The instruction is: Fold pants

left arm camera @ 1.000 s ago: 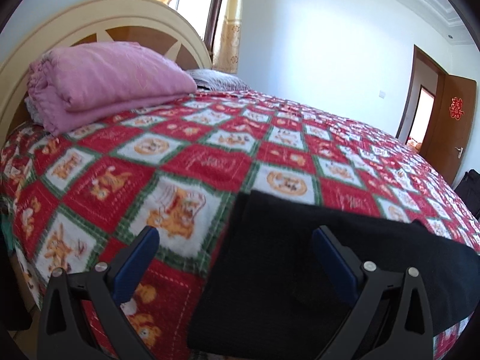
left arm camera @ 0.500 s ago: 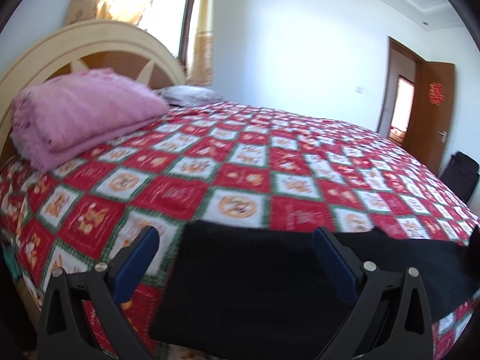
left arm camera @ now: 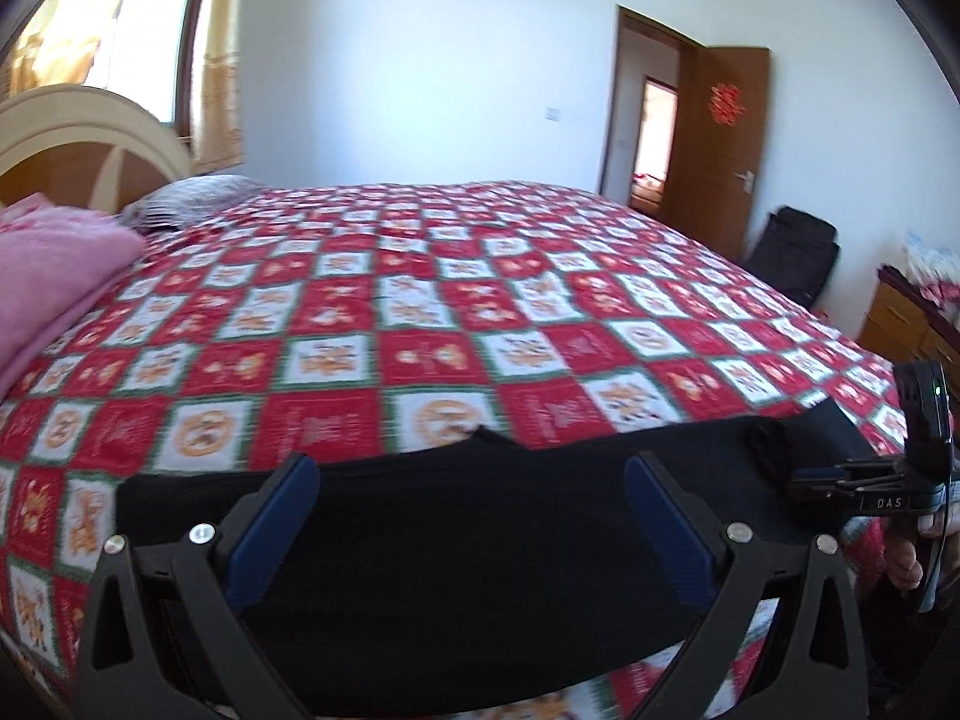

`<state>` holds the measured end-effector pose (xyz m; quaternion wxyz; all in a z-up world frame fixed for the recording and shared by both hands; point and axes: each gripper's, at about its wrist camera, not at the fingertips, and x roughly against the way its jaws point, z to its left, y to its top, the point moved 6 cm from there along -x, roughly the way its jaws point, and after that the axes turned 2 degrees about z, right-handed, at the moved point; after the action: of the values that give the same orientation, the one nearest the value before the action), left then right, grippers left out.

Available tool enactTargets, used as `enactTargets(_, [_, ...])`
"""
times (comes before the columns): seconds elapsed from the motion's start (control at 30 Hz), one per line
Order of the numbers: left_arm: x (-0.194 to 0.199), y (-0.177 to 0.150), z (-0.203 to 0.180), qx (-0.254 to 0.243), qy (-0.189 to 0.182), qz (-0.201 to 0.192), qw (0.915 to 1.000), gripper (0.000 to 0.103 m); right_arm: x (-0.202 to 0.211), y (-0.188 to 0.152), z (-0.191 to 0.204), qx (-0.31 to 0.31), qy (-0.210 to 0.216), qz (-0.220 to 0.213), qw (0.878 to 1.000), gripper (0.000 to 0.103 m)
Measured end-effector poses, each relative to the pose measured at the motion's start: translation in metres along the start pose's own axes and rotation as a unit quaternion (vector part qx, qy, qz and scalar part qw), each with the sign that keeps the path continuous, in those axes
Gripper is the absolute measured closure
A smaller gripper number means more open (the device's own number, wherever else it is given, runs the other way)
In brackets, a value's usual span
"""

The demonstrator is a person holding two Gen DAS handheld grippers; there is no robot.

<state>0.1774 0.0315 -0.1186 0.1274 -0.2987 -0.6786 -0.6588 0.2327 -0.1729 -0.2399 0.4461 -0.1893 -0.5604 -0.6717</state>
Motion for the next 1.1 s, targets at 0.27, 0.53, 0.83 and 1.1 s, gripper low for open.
enactTargets(0.27, [-0.034, 0.0, -0.127, -0.058, -0.123, 0.048, 0.9896, 0.0, 0.061, -0.005, -0.027, -0.027, -0.032, -0.06, 0.997, 0.067])
enactTargets(0.53, [-0.087, -0.018, -0.22, -0.071, -0.184, 0.126, 0.9722, 0.03, 0.097, -0.017, -0.094, -0.122, -0.131, -0.169, 0.969, 0.066])
enactTargets(0.83, [-0.109, -0.035, -0.233, -0.032, -0.143, 0.168, 0.9749, 0.038, 0.085, -0.013, -0.089, -0.091, -0.119, -0.17, 0.974, 0.063])
enactTargets(1.1, [-0.1, -0.034, -0.236, -0.044, -0.147, 0.155, 0.9759, 0.089, 0.095, -0.014, -0.099, -0.118, -0.12, -0.198, 0.966, 0.06])
